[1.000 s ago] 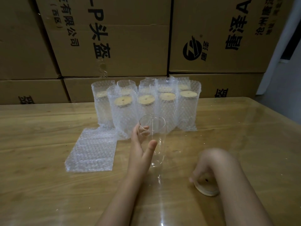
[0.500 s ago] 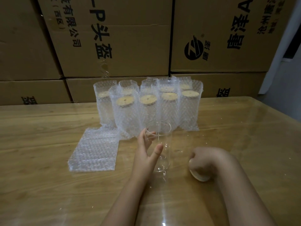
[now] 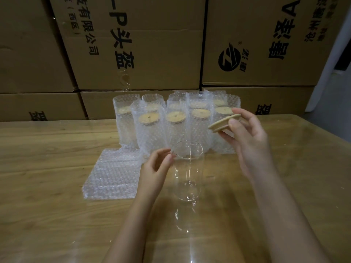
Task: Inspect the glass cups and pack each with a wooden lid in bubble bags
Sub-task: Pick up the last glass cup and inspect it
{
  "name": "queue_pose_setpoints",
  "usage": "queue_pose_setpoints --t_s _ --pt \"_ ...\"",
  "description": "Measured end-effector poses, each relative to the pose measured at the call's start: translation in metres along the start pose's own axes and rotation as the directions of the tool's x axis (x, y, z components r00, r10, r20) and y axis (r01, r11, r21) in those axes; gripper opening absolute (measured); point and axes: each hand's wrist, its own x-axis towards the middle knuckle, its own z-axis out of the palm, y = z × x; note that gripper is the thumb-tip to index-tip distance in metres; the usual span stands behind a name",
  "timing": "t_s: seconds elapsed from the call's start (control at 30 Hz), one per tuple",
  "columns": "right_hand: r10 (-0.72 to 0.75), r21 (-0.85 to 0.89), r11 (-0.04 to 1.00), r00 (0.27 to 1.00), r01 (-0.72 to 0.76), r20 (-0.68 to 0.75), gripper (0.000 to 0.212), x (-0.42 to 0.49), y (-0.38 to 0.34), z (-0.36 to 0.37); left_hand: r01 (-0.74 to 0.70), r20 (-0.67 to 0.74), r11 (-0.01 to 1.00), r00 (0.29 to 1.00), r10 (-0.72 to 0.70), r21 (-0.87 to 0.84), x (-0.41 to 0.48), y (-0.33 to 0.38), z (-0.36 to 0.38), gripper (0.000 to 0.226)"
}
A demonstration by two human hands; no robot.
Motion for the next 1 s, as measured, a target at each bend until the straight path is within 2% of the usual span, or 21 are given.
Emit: queue_pose_setpoints --t_s 0.07,0.13,0.33,0.47,0.6,0.77,0.87,1.0 --pt "-0.085 -0.073 0.993 0.995 0.089 0.055 0.028 -0.006 0.005 0.014 -0.019 0.035 0.999 0.999 0.018 0.042 0.000 0.005 0.001 0.030" --pt "-0.099 -0.129 0.985 0.988 0.114 0.117 0.031 -0.010 0.014 0.025 -0.028 0.037 0.999 0.999 0.027 0.029 -0.001 0.010 0.003 0.027" --pt "0.017 -0.175 0.984 0.971 0.026 0.237 0.033 -0.017 0.034 0.032 -0.008 0.073 0.995 0.997 0.015 -0.099 0.000 0.033 0.011 0.045" --pt "0.054 -0.177 0.984 0.949 0.002 0.310 0.036 -0.016 0.043 0.029 -0.011 0.090 0.995 0.996 0.020 -0.101 0.000 0.044 0.016 0.035" --pt "0.045 -0.095 0.995 0.935 -0.012 0.353 0.030 -0.016 0.053 0.027 0.019 0.093 0.994 0.996 -0.009 -0.109 -0.002 0.044 0.021 0.032" --pt "0.030 0.028 0.999 0.951 -0.041 0.309 0.023 -0.021 0.061 0.032 0.036 0.094 0.992 0.995 -0.024 -0.124 -0.004 0.040 0.021 0.041" --pt "0.032 0.050 0.998 0.966 -0.046 0.257 0.021 -0.022 0.065 0.037 0.027 0.086 0.992 0.996 -0.017 -0.120 -0.006 0.041 0.022 0.039" --pt "0.028 0.072 0.996 0.971 -0.047 0.235 0.023 -0.023 0.070 0.039 0.052 0.056 0.990 0.997 -0.045 -0.130 -0.007 0.040 0.023 0.051"
